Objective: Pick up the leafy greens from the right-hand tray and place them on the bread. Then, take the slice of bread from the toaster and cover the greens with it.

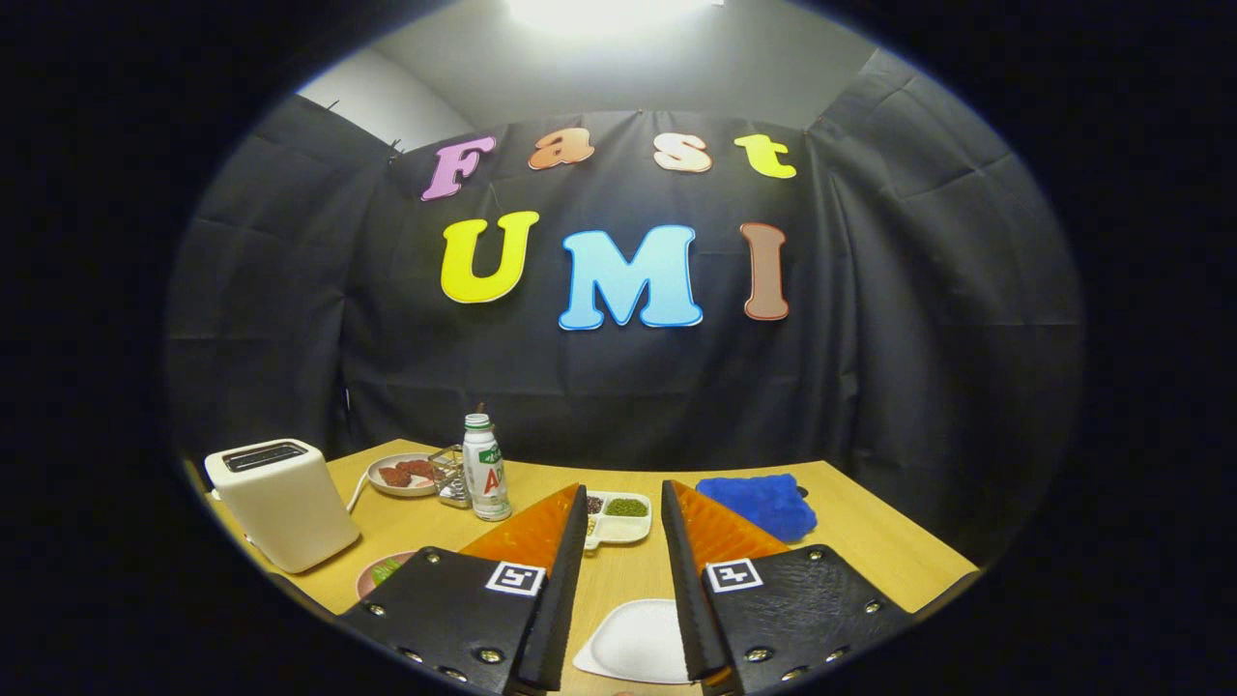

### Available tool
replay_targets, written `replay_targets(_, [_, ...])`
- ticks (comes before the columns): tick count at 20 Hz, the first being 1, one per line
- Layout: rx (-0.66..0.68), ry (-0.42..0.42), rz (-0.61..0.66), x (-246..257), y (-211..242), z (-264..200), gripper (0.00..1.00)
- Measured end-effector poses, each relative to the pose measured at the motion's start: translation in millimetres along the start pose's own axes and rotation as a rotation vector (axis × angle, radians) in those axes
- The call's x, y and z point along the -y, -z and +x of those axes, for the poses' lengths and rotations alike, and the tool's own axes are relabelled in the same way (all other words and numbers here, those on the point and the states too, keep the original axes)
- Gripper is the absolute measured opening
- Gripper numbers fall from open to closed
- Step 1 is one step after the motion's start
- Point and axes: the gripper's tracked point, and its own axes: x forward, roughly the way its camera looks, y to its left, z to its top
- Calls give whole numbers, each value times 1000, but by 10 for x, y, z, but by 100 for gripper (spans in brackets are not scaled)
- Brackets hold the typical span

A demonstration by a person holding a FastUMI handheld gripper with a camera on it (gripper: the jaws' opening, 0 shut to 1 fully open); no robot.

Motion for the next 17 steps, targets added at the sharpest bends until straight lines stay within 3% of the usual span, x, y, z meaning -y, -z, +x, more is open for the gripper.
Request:
replay_targets(6, [20, 19, 20, 751, -103, -121, 46])
replay_targets(17, [56, 127, -86, 2269, -39, -420, 46])
